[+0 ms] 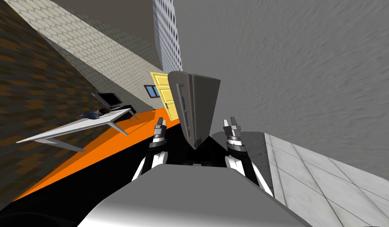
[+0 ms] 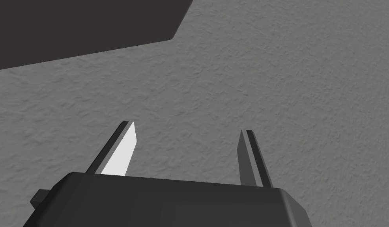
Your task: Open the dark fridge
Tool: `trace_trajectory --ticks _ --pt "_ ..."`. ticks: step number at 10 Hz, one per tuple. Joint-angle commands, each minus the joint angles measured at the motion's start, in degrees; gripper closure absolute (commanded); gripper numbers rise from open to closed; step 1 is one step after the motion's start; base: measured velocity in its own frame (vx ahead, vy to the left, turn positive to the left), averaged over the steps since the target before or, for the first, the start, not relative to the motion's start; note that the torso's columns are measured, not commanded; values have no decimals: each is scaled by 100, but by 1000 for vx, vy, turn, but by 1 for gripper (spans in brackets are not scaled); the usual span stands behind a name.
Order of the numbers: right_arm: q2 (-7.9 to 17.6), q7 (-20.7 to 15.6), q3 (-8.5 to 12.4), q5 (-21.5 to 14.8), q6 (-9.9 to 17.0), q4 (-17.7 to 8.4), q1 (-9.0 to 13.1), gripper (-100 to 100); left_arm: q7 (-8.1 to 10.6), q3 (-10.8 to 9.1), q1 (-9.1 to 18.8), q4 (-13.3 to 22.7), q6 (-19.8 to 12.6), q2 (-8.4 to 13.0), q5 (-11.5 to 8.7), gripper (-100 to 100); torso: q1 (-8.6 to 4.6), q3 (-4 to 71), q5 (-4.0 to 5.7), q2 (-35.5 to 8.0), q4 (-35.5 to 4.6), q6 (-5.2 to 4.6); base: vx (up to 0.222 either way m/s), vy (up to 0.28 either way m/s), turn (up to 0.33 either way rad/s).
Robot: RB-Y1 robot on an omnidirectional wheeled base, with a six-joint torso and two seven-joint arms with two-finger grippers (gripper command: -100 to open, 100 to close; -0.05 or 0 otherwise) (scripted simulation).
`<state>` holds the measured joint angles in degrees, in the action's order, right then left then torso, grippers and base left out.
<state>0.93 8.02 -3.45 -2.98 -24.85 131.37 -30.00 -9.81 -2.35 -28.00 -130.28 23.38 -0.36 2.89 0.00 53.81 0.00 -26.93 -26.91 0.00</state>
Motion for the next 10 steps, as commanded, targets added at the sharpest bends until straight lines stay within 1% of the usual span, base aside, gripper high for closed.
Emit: trace_trajectory --ticks 1,2,3,4,6,7,10 --pt "0 0 0 0 0 0 0 0 0 0 0 0 0 0 0 0 0 846 0 -423 -423 0 0 0 0" --pt "0 0 0 0 0 0 0 0 0 0 0 0 0 0 0 0 0 1691 0 -846 -846 0 0 0 0" --pt "0 0 0 0 0 0 0 0 -15 0 17 60 -8 207 18 -100 0 2538 0 -1269 -1269 0 9 -5 -13" --pt "0 0 0 0 0 -2 0 0 -29 -1 34 119 -16 342 35 -100 0 2933 0 -1461 -1457 0 11 -10 -21" --pt "0 0 0 0 1 -3 -1 0 -68 -1 79 281 -38 566 82 -100 -2 3071 0 -1528 -1529 0 11 -15 -25" --pt "0 0 0 0 1 -3 -1 0 -118 -2 136 485 -66 710 141 -100 -2 3076 0 -1532 -1535 0 23 -30 -62" --pt "0 0 0 0 1 -3 -1 0 -202 -4 234 832 -114 813 242 -100 0 3077 0 -1535 -1537 0 28 -30 -40"
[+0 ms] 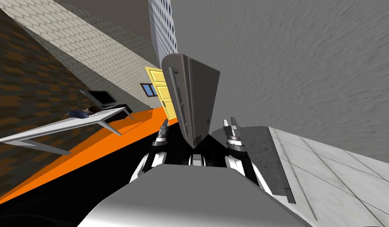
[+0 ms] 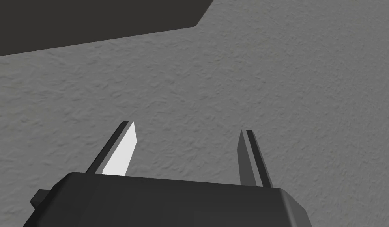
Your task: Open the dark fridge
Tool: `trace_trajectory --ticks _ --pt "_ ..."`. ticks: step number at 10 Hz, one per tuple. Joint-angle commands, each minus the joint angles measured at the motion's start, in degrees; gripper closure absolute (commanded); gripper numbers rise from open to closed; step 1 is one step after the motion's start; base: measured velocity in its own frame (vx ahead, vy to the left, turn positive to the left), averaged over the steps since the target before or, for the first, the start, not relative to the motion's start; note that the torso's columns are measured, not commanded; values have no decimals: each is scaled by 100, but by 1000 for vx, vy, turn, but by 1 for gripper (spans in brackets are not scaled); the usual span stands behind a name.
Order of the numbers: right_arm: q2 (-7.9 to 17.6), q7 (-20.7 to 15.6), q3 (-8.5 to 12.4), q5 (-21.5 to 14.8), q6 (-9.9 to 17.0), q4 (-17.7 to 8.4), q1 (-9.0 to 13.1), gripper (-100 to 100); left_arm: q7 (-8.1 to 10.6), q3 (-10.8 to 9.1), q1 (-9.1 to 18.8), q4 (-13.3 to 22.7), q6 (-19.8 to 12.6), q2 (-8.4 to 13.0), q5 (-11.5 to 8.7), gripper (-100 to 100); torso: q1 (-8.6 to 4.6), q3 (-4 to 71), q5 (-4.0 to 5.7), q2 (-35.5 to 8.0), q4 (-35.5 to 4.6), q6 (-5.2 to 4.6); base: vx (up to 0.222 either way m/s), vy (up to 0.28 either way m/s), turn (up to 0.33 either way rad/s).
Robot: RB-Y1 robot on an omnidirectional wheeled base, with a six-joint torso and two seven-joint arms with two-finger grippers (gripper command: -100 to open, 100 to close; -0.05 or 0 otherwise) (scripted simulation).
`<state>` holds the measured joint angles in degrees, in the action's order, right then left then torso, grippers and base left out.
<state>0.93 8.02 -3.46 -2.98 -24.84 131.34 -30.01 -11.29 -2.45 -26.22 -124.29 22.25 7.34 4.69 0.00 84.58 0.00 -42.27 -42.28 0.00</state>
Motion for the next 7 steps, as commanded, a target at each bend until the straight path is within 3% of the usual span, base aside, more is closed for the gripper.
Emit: trace_trajectory --ticks 1,7 --pt "0 0 0 0 0 0 0 0 -84 4 89 353 -18 54 96 -100 2 -2 -1 -3 -1 0 21 -24 -39" --pt "0 0 0 0 0 0 0 0 -276 0 309 1134 -124 -1 325 -100 -3 0 1 1 0 0 27 -26 -43"
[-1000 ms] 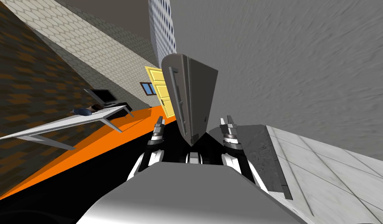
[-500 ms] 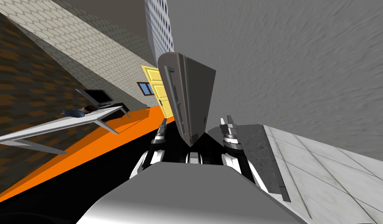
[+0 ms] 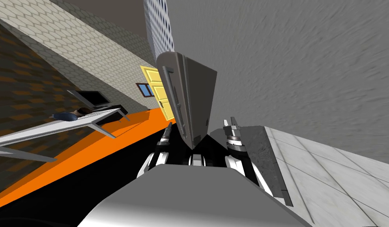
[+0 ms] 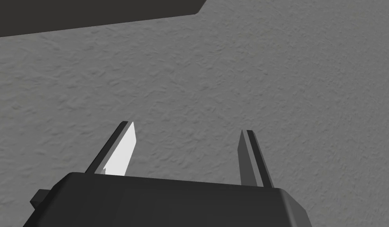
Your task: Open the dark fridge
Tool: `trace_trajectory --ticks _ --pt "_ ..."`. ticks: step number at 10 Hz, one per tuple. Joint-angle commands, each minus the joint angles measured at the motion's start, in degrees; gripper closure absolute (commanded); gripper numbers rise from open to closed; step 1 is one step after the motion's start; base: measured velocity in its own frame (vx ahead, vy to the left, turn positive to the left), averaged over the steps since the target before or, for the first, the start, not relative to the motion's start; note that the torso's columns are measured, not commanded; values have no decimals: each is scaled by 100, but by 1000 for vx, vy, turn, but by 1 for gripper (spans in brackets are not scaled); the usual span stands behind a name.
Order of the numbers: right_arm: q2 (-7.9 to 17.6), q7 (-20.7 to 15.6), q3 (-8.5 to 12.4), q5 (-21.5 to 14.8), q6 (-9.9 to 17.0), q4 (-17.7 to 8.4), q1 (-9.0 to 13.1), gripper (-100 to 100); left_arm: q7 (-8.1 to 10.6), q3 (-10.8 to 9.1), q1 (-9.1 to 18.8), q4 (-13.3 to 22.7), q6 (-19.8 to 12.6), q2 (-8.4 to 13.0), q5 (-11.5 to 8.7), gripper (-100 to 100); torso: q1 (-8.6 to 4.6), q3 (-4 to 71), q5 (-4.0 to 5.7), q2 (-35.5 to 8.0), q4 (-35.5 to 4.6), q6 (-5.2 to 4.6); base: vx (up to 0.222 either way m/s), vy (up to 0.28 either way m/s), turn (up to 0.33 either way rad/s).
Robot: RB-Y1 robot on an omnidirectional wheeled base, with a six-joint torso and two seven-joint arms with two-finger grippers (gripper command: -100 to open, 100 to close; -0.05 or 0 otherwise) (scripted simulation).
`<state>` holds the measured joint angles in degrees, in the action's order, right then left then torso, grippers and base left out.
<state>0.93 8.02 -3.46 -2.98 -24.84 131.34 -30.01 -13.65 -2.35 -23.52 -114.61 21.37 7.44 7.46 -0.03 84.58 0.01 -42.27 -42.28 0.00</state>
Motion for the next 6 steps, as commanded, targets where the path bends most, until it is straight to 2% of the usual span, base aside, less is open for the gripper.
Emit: trace_trajectory --ticks 1,3,6 --pt "0 0 0 0 0 0 0 0 -88 -10 94 360 -62 -39 106 -100 2 -1 0 -2 -1 0 29 -31 -54" --pt "0 0 0 0 0 0 0 0 -156 -11 173 639 -100 -49 187 -100 4 -2 -1 -3 -1 0 28 -31 -49" --pt "0 0 0 0 0 0 0 0 -277 -14 311 1129 -167 72 331 -100 5 -1 -1 -1 -1 0 32 -29 -48"
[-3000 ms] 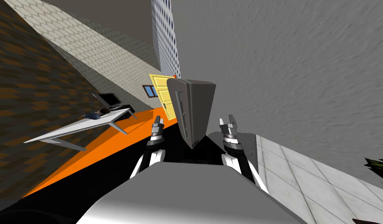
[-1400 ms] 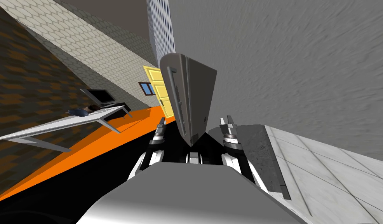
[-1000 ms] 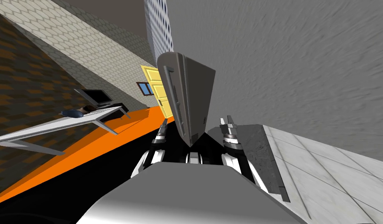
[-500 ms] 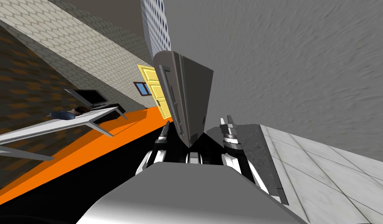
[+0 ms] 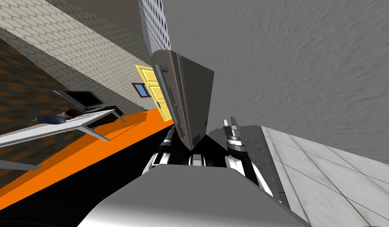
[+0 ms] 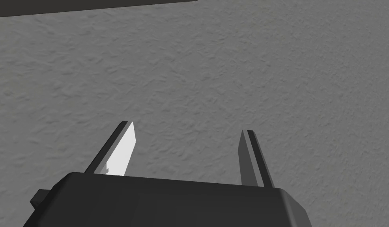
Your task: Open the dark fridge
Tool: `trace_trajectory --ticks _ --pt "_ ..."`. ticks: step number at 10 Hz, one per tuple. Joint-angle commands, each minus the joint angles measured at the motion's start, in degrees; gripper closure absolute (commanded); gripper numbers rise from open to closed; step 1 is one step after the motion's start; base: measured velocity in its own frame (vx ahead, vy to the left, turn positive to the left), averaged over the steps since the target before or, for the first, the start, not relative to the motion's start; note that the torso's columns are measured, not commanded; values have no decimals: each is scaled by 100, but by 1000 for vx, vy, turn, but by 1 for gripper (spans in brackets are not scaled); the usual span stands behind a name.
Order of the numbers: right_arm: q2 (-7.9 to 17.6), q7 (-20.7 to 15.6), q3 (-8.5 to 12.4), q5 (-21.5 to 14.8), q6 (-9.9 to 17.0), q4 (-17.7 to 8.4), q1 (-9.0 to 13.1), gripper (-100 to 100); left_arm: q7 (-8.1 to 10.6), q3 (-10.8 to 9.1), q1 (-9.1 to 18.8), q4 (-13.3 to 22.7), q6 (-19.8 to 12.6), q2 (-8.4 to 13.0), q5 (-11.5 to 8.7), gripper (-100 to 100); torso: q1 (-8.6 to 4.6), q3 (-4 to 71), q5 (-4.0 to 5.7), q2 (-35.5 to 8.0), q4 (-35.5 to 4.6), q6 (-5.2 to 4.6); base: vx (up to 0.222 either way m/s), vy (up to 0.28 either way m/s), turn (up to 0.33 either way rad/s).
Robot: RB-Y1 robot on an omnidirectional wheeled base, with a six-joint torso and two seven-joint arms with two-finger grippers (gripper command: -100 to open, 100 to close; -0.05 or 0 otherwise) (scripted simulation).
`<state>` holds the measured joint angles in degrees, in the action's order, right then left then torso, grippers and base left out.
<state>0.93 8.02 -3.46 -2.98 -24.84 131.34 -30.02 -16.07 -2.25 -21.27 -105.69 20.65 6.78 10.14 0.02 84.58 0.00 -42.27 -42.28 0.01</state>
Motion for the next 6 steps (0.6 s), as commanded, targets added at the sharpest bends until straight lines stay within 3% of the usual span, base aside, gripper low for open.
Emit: trace_trajectory --ticks 1,3,6 --pt "0 0 0 0 0 0 0 0 -62 -25 116 347 -111 181 95 -100 1 1 -1 2 1 0 35 -28 -56" --pt "0 0 0 0 0 0 0 0 -180 -27 251 826 -176 363 236 -100 -5 0 1 0 0 -1 41 -41 -75" --pt "0 0 0 0 0 0 0 0 -274 -29 358 1204 -228 484 348 -100 1 -3 -1 -6 -1 0 31 -31 -43"
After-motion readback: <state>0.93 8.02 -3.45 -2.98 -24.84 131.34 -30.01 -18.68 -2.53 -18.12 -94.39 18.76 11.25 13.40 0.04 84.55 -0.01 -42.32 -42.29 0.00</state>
